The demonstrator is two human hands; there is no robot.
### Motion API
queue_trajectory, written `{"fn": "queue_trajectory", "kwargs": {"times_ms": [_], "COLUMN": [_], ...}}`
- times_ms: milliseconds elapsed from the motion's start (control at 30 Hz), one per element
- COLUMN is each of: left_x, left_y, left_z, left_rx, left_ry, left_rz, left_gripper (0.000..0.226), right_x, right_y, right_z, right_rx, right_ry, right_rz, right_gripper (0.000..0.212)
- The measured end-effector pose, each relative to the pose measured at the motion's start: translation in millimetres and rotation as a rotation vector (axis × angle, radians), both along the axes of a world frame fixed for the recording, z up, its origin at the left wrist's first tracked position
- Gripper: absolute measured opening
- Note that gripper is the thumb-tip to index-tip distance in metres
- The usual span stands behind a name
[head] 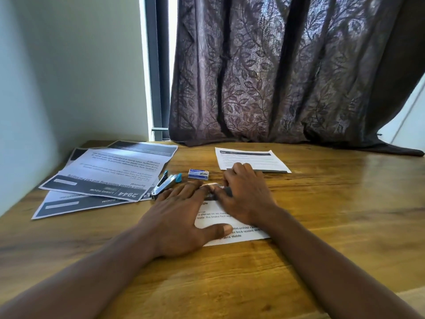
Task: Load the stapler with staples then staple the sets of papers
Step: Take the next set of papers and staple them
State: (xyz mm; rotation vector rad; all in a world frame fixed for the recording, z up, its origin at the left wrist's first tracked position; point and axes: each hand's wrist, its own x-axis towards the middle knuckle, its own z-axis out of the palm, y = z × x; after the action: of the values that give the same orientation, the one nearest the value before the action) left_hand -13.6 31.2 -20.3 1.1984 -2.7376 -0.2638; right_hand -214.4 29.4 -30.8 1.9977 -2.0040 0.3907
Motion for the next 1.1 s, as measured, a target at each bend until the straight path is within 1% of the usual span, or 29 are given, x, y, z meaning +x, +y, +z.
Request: {"fn": "queue_trajectory", "kwargs": {"times_ms": [67, 133, 233, 400, 533, 600, 733, 833, 900, 967, 1033, 1100], "left_x": [3, 6, 11, 21, 25, 24, 18, 16, 17, 21, 28, 37], "left_y": [-5, -9, -18, -34, -43, -44, -43, -44, -44, -48, -56, -64], "left_z": [2, 4, 5, 4, 2, 0, -1, -1, 0, 3, 7, 8], "left_rx": [-0.059, -0.111, -0.152, -0.195, -0.245, -0.266, -0.274, -0.281, -0.296, -0.323, -0.354, -0.342], "left_ry": [0.123, 0.258, 0.421, 0.546, 0.596, 0.638, 0.711, 0.747, 0.769, 0.772, 0.716, 0.608], "left_rz": [-0.014, -0.005, 0.073, 0.165, 0.143, 0.098, 0.004, -0.023, 0.012, 0.085, 0.178, 0.258], "left_gripper": [0.100, 0.089, 0.072, 0.044, 0.024, 0.021, 0.020, 0.019, 0.016, 0.019, 0.023, 0.025], "right_x": [-1, -2, -1, 3, 3, 2, 17, 25, 23, 18, 15, 14], "right_y": [2, 3, 6, 7, 4, 4, 6, 3, 1, 0, -1, -1], "right_z": [2, 4, 7, 9, 8, 6, 0, -3, -4, -4, -4, -4], "right_rx": [-0.020, -0.037, -0.057, -0.207, -0.306, -0.330, -0.355, -0.353, -0.370, -0.358, -0.318, -0.266], "right_ry": [-0.067, -0.106, -0.135, -0.116, -0.096, -0.090, -0.054, -0.100, -0.120, -0.132, -0.140, -0.137], "right_rz": [0.030, 0.070, 0.142, 0.180, 0.185, 0.213, 0.372, 0.433, 0.445, 0.431, 0.416, 0.395], "right_gripper": [0.036, 0.036, 0.035, 0.035, 0.031, 0.028, 0.030, 0.022, 0.016, 0.014, 0.015, 0.016]}}
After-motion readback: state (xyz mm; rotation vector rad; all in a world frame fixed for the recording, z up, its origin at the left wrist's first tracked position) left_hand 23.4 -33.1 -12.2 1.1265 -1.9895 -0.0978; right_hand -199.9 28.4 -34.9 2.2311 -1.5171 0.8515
